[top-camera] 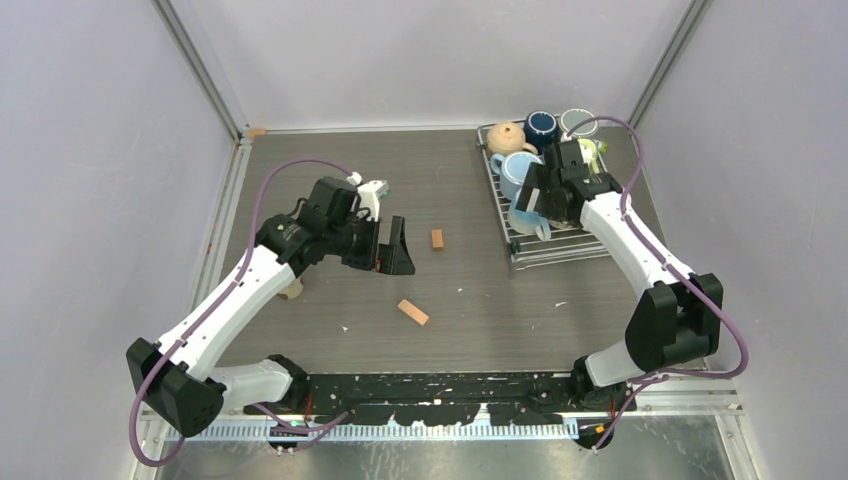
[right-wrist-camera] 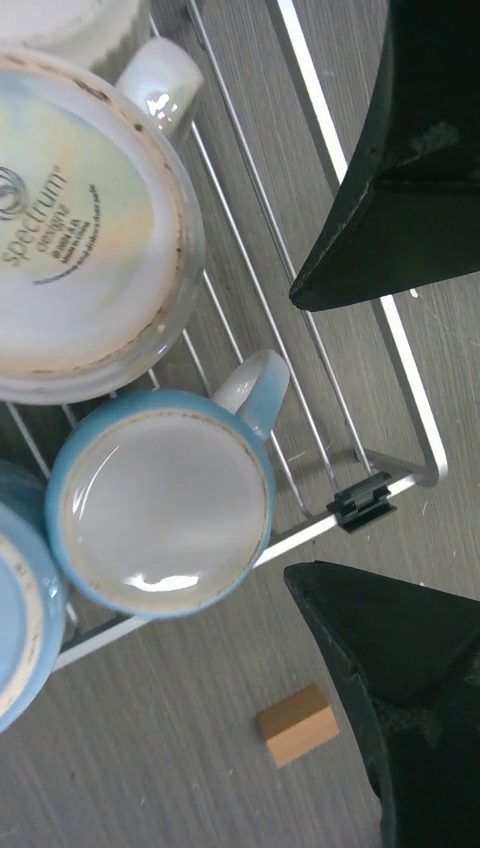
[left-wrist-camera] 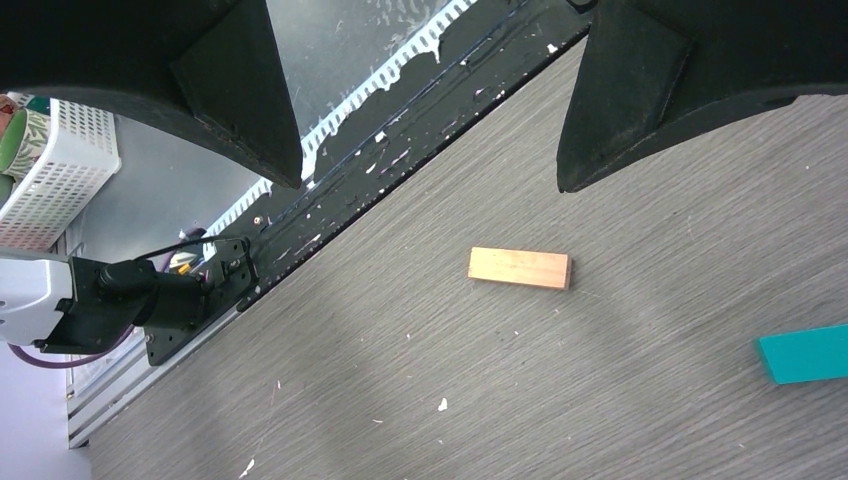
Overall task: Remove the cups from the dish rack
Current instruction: Unload the cup from the dish rack.
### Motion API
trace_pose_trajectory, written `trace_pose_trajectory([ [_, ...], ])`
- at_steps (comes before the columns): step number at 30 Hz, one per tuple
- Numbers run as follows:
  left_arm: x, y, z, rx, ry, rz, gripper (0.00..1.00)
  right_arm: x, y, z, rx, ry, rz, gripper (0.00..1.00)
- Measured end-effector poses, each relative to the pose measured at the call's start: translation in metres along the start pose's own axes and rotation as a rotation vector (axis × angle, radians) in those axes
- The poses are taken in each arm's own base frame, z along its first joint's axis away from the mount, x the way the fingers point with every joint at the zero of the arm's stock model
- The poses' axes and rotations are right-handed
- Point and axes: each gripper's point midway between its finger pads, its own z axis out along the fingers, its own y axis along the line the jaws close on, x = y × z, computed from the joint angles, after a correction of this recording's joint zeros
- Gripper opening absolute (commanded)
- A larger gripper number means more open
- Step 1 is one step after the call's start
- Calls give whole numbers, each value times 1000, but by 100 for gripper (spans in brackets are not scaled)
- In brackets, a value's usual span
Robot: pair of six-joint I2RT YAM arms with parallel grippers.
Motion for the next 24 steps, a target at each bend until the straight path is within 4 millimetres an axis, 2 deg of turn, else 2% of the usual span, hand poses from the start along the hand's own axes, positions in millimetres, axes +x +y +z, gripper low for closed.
trace_pose_trajectory([
  [8,1,-2,0,5,3,3,100,39,-4,32,-44,32,-20,100],
  [17,1,-2,0,6,4,4,100,37,20,36,-125,-15,-36,100],
  [24,1,-2,0,6,4,4,100,50,41,34,-152,-9,-91,98],
])
